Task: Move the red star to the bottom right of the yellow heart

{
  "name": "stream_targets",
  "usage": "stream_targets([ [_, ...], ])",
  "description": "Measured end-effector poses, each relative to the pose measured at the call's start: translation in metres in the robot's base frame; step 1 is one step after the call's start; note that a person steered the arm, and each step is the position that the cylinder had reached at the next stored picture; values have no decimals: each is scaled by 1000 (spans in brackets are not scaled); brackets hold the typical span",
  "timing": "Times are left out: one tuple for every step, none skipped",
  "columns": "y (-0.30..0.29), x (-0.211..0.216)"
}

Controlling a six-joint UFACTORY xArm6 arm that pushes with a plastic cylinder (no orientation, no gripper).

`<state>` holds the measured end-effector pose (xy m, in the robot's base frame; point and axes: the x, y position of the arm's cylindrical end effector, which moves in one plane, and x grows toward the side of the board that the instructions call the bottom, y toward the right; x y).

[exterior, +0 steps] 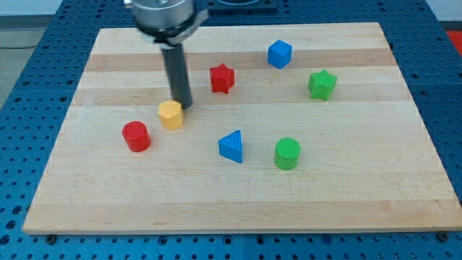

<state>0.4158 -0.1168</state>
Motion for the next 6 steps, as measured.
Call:
stream_targets([
  [-26,25],
  [-29,27],
  [6,11],
  [88,-11],
  [130,-47],
  [104,-70],
])
